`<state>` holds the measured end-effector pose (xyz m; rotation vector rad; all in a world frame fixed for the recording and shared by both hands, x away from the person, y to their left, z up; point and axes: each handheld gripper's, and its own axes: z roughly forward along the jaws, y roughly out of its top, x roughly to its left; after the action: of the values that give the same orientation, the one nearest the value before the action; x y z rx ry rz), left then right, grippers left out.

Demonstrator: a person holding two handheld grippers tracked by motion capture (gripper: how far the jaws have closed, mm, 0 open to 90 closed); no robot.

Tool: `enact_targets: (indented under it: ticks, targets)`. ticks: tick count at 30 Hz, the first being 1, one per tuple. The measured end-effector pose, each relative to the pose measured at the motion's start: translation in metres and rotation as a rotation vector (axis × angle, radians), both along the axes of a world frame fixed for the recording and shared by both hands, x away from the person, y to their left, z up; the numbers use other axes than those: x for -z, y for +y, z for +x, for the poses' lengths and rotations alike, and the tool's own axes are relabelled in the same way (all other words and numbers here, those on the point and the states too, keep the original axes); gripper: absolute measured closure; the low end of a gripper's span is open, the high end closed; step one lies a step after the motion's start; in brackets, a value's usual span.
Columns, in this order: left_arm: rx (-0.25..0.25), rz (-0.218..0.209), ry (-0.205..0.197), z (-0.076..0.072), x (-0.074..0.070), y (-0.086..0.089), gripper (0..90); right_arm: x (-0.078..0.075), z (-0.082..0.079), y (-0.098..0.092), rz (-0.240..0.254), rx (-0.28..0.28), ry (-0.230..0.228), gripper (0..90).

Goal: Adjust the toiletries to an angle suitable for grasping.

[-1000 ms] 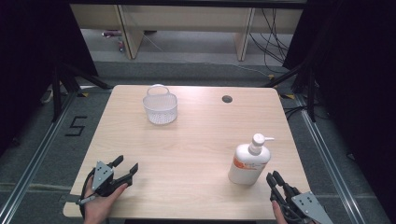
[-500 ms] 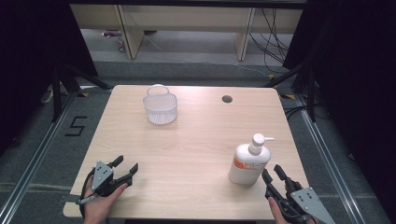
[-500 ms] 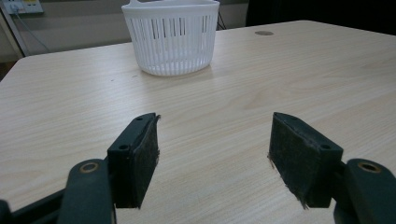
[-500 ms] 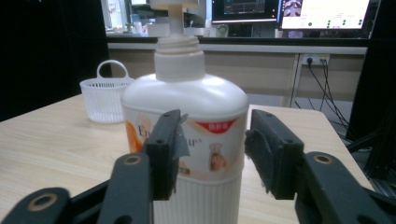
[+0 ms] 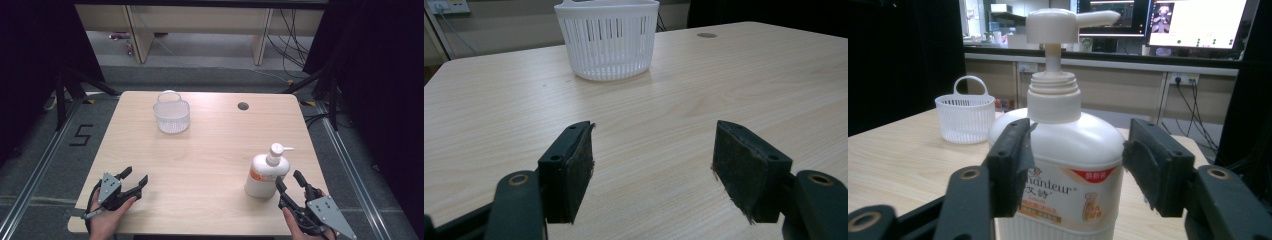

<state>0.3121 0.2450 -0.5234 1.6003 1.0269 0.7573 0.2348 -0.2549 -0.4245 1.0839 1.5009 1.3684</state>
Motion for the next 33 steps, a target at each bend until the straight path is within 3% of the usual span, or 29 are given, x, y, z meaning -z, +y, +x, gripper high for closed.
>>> enact_targets:
  ticks: [2, 6, 10, 11, 16, 17, 18, 28, 29, 31, 32, 33]
  targets:
    - [-0.001, 0.003, 0.000, 0.000, 0.000, 0.000, 31.8, -0.001, 0.001, 0.002, 0.016, -0.006, -0.020, 48.3]
    - [-0.001, 0.003, 0.000, 0.000, 0.000, -0.001, 31.8, -0.003, 0.002, 0.001, 0.007, 0.001, 0.002, 49.8]
    - [-0.001, 0.003, 0.000, 0.000, 0.000, -0.001, 31.8, -0.006, 0.006, 0.003, 0.005, -0.003, -0.014, 49.3]
    - [0.000, 0.001, -0.004, 0.000, 0.000, -0.001, 31.8, -0.007, 0.006, 0.005, 0.021, 0.000, 0.005, 48.5]
    - [0.001, 0.000, -0.005, 0.000, 0.000, -0.001, 31.8, -0.012, 0.014, 0.013, 0.015, -0.008, -0.001, 43.5]
    - [0.001, 0.000, -0.006, 0.000, 0.000, -0.001, 31.8, -0.014, 0.015, 0.015, 0.026, -0.010, 0.032, 42.7]
    - [0.002, 0.000, -0.006, 0.000, 0.000, -0.001, 31.8, -0.014, 0.018, 0.015, 0.009, -0.007, -0.005, 42.0]
    - [0.001, 0.003, -0.002, 0.000, 0.000, -0.001, 31.8, -0.018, 0.031, 0.030, -0.016, 0.017, -0.012, 40.3]
    - [0.001, 0.005, -0.001, 0.000, 0.000, -0.001, 31.8, -0.019, 0.031, 0.032, -0.001, 0.017, 0.001, 40.3]
    - [0.001, 0.006, -0.001, 0.000, 0.000, -0.001, 31.8, -0.021, 0.034, 0.032, -0.010, 0.020, -0.025, 40.4]
    - [0.001, 0.006, -0.001, 0.000, 0.000, -0.001, 31.8, -0.022, 0.034, 0.034, 0.004, 0.022, -0.012, 40.6]
    - [0.002, 0.006, -0.002, 0.000, 0.000, -0.001, 31.8, -0.024, 0.036, 0.033, -0.015, 0.023, -0.033, 40.7]
